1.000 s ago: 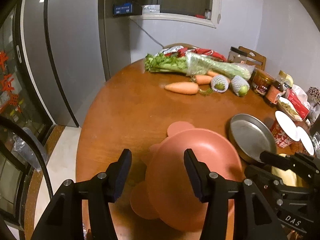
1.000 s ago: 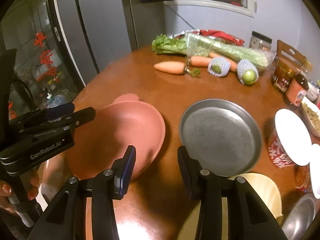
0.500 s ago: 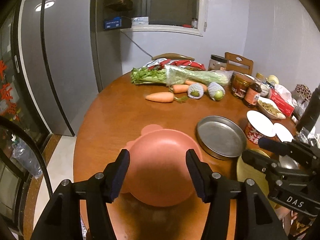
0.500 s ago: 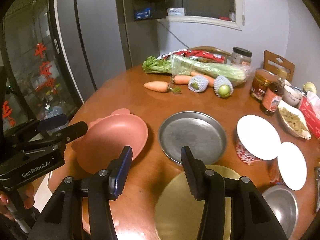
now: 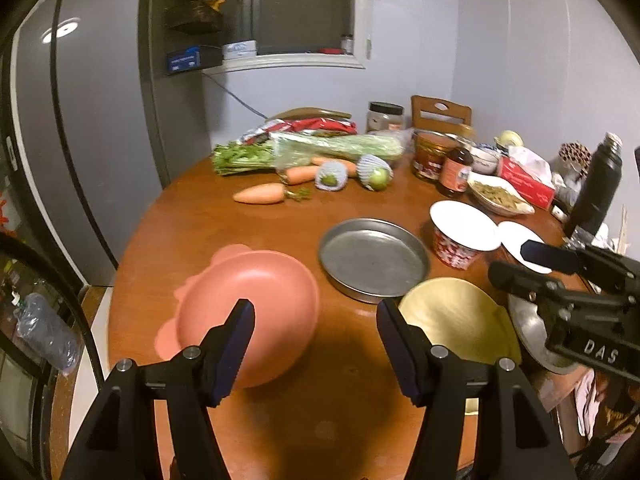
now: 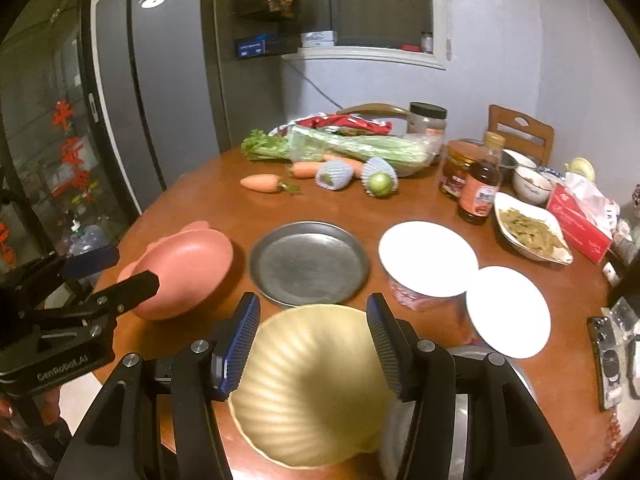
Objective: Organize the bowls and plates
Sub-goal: 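Lower the pink plate onto the table and open the left gripper, then grasp the yellow shell plate rim with both grippers, then lift the yellow shell plate with both grippers and carry it over the pink plate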
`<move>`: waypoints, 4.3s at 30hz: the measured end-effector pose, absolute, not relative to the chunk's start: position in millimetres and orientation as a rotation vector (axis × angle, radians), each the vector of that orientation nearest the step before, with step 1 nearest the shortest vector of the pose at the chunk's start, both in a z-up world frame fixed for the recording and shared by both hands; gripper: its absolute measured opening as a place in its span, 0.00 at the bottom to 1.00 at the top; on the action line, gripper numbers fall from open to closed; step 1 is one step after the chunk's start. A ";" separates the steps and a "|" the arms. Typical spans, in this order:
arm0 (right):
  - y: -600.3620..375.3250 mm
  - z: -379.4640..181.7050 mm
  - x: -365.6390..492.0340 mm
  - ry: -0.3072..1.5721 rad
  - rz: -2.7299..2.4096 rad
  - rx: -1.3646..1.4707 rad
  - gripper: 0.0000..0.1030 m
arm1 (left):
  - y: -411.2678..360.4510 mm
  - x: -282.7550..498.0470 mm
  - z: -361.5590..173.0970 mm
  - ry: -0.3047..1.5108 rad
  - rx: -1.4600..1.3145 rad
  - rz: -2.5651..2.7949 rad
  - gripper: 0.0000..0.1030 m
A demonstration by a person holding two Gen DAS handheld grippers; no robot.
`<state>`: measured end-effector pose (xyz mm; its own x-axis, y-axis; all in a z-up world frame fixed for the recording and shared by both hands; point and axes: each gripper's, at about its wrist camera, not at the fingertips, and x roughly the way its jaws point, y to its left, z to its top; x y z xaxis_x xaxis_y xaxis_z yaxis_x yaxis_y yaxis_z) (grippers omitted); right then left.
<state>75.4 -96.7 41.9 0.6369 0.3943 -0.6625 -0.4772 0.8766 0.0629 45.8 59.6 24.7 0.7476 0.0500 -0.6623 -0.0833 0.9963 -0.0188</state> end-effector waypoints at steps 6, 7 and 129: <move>-117.9 38.6 78.7 0.736 0.480 -0.119 0.56 | 44.5 47.4 12.1 0.761 -0.048 0.052 0.61; -121.0 37.9 79.6 0.737 0.478 -0.119 0.56 | 41.5 47.7 8.8 0.770 -0.047 0.051 0.61; 75.1 16.0 137.8 0.845 0.753 -0.340 0.28 | 173.7 67.3 -3.7 0.874 -0.239 0.222 0.38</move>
<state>137.8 75.1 16.0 0.4309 0.4620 -0.7752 -0.7175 0.6964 0.0163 67.3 173.7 -3.7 0.6220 0.0945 -0.7773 -0.2886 0.9505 -0.1154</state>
